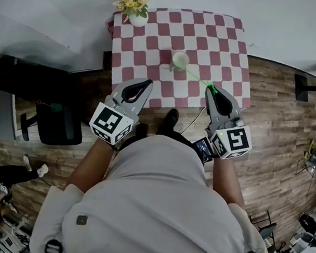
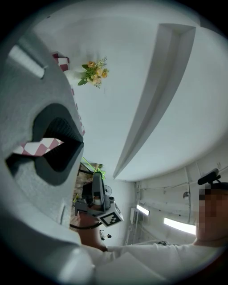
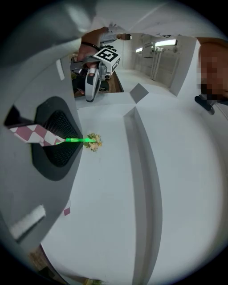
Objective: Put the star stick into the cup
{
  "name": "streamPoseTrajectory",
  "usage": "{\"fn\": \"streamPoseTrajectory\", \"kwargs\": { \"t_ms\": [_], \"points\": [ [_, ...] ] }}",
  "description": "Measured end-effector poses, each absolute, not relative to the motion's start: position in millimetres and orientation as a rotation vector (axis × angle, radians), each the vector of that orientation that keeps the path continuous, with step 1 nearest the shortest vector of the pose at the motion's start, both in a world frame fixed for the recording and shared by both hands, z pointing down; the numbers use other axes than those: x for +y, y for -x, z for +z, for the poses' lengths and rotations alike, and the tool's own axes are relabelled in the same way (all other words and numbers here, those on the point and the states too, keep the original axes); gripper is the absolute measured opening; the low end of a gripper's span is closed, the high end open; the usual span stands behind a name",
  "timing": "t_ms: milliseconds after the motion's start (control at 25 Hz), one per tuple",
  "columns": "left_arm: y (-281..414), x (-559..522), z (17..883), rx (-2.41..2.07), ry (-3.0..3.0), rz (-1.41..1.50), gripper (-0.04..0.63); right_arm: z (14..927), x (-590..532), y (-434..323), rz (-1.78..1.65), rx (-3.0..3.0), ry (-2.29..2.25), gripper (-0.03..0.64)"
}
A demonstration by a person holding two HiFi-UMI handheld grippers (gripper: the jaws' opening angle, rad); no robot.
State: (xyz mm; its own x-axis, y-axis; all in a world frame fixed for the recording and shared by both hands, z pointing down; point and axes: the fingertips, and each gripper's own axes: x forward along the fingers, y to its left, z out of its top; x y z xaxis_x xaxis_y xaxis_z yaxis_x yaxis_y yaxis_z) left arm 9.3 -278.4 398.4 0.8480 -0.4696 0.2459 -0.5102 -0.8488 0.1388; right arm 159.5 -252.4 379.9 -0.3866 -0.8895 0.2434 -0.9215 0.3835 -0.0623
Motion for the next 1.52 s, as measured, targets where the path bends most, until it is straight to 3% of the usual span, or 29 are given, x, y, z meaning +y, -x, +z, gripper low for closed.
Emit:
{"fn": "streamPoseTrajectory", "kwargs": {
  "t_ms": [1520],
  "points": [
    [-50.9,-349.2,498.6,-0.837,-2.620,0.463,0.003,533.3,-344.0,-187.2,0.563,-2.375,-1.337,0.029]
  ]
}}
